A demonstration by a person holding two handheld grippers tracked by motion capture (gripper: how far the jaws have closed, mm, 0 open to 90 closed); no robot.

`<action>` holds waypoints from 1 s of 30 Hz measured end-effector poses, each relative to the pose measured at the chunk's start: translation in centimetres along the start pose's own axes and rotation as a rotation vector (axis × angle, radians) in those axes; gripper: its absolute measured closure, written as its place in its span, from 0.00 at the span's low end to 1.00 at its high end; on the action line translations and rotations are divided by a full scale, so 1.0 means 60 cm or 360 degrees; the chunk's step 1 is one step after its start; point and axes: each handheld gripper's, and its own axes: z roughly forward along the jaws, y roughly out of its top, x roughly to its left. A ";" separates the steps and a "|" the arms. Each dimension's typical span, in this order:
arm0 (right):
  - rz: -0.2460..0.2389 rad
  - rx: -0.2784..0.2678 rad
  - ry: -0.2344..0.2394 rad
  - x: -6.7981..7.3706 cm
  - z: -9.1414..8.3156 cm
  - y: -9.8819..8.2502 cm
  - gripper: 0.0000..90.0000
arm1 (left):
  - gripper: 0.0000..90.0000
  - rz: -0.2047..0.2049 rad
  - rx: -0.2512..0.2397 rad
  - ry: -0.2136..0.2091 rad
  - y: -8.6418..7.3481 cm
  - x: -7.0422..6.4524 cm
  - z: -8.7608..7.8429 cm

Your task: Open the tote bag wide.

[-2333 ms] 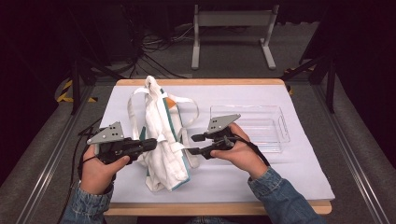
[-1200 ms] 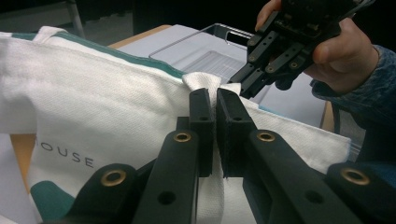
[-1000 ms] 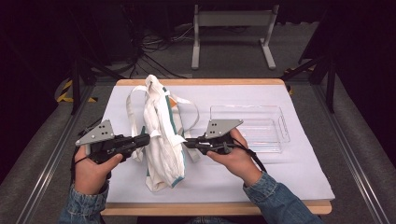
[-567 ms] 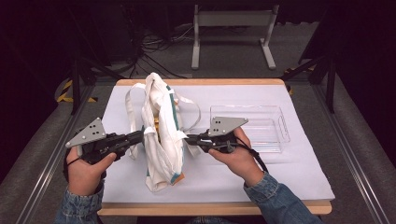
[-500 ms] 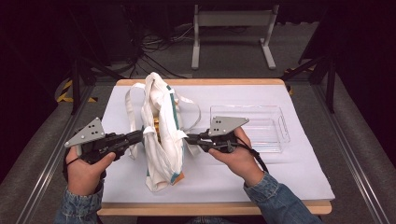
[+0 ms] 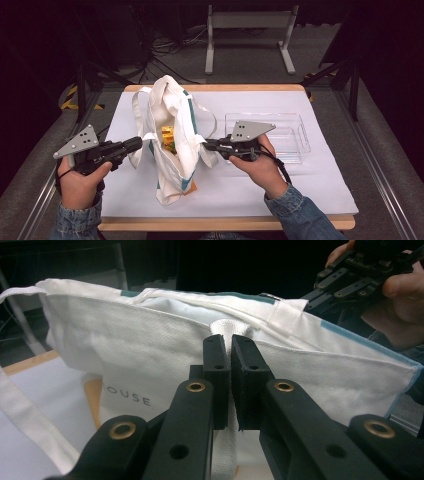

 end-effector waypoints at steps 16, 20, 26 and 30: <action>0.0042 0.0084 -0.0045 -0.008 -0.031 -0.007 0.97 | 0.96 0.0012 0.0146 0.0090 -0.007 0.016 -0.029; 0.0039 0.0092 -0.0063 -0.008 -0.038 -0.008 0.97 | 0.96 0.0013 0.0159 0.0100 -0.010 0.018 -0.040; 0.0039 0.0107 -0.0084 -0.007 -0.054 -0.011 0.97 | 0.96 -0.0001 0.0176 0.0088 -0.016 0.023 -0.046; 0.0049 0.0129 -0.0091 -0.006 -0.060 -0.016 0.97 | 0.95 0.0011 0.0228 0.0060 -0.023 0.028 -0.044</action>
